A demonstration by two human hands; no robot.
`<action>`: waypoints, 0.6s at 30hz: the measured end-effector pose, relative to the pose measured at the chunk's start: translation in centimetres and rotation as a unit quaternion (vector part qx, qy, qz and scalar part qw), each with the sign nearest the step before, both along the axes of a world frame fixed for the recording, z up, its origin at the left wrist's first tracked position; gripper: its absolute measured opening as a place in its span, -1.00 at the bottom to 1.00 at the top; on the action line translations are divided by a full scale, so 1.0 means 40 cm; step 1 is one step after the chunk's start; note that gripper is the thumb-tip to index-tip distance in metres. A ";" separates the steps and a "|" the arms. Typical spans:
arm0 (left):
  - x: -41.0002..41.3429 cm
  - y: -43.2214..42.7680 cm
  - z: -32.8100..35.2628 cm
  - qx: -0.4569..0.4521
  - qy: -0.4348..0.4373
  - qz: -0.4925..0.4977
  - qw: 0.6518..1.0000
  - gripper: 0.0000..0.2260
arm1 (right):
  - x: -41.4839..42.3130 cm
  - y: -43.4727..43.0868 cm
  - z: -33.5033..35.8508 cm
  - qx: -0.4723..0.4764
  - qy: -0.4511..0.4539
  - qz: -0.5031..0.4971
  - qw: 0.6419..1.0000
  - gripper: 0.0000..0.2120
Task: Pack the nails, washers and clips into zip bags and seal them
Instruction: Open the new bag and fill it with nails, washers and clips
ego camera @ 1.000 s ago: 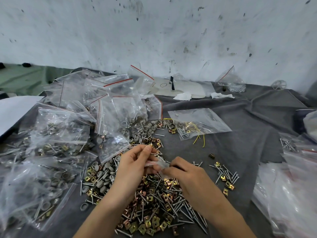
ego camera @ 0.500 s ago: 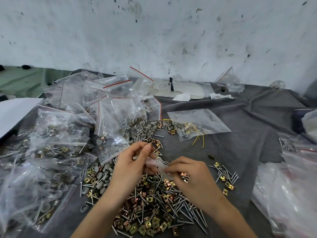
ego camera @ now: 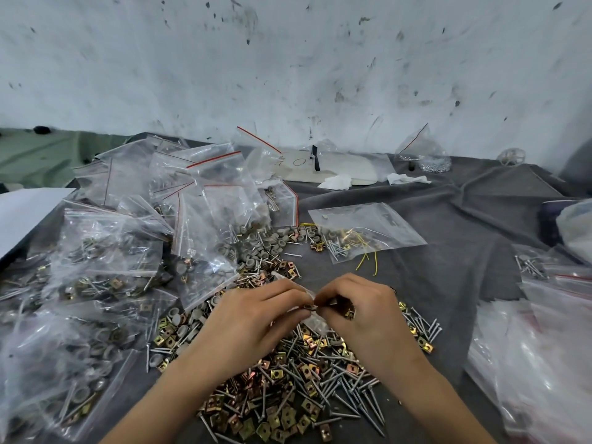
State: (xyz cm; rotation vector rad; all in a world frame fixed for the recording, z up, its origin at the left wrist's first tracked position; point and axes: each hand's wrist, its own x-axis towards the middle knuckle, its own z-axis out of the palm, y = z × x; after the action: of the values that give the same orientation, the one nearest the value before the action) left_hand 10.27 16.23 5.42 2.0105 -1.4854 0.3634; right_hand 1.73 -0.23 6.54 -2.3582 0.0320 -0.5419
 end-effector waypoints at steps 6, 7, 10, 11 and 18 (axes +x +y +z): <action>-0.002 -0.016 -0.002 -0.006 0.019 0.034 0.999 -0.71 | -0.007 -0.005 -0.003 0.021 -0.038 -0.030 0.999 -0.84; -0.003 -0.019 0.000 -0.016 0.027 0.042 0.999 -0.68 | -0.008 -0.006 -0.003 0.017 -0.038 -0.033 0.999 -0.85; -0.006 -0.024 0.008 -0.006 0.033 0.060 0.998 -0.59 | -0.009 -0.009 -0.002 0.002 -0.038 -0.045 0.998 -0.85; -0.008 -0.024 0.011 0.005 0.039 0.061 0.997 -0.56 | -0.009 -0.009 -0.001 -0.006 -0.038 -0.049 0.998 -0.85; -0.011 -0.012 0.039 0.057 0.022 0.041 0.997 -0.76 | -0.012 -0.033 0.026 -0.043 -0.063 -0.052 0.996 -0.87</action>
State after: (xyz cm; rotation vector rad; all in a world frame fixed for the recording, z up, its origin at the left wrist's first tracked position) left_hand 9.82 15.76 6.97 2.1611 -1.4291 0.2717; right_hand 1.25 -1.54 7.58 -2.4106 0.0762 -0.7550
